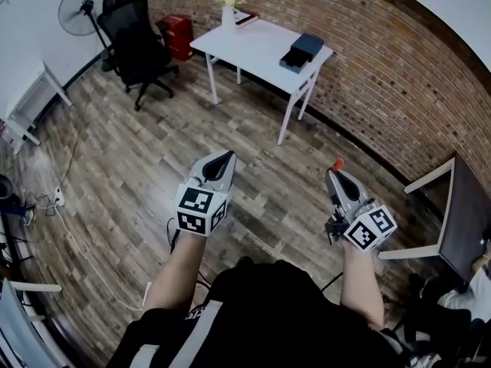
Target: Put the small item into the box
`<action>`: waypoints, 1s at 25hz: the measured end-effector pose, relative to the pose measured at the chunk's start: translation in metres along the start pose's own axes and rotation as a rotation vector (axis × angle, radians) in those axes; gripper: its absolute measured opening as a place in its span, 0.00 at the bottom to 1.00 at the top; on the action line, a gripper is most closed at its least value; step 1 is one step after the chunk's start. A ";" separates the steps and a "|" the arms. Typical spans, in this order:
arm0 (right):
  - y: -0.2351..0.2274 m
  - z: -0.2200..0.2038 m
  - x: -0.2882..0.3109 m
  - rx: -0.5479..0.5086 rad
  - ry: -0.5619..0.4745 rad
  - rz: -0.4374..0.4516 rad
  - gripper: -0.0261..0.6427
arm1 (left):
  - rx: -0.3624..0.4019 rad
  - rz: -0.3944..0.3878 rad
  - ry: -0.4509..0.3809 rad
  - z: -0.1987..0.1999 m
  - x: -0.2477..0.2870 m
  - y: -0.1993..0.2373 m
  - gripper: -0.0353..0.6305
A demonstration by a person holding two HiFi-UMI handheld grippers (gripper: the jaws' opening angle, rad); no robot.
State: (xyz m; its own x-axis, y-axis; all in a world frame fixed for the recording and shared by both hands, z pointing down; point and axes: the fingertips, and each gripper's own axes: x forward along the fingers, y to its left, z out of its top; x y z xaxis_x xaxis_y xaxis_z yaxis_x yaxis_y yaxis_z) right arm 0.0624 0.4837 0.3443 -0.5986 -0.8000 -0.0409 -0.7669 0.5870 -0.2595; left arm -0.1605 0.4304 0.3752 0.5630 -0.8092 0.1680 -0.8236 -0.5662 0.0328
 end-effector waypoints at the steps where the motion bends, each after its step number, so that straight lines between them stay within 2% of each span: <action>1: 0.002 -0.002 0.002 0.003 0.001 -0.007 0.06 | -0.005 -0.007 0.001 -0.003 -0.002 0.003 0.06; 7: 0.010 -0.015 0.009 0.014 0.031 -0.038 0.06 | -0.037 -0.023 0.004 -0.013 -0.008 0.018 0.06; 17: -0.017 -0.026 0.047 0.057 0.054 -0.020 0.06 | -0.051 -0.010 0.024 -0.015 0.026 0.040 0.06; 21: -0.042 -0.019 0.063 0.065 0.042 -0.014 0.06 | -0.059 -0.004 0.039 -0.015 0.055 0.047 0.06; 25: -0.086 -0.012 0.080 0.091 0.032 -0.020 0.06 | -0.056 -0.015 0.070 -0.013 0.101 0.048 0.06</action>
State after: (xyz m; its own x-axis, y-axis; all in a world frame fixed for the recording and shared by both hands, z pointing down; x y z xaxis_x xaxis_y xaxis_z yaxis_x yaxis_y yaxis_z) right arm 0.0782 0.3707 0.3747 -0.5912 -0.8065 -0.0044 -0.7558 0.5558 -0.3462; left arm -0.1443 0.3232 0.4064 0.5711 -0.7863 0.2358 -0.8185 -0.5674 0.0903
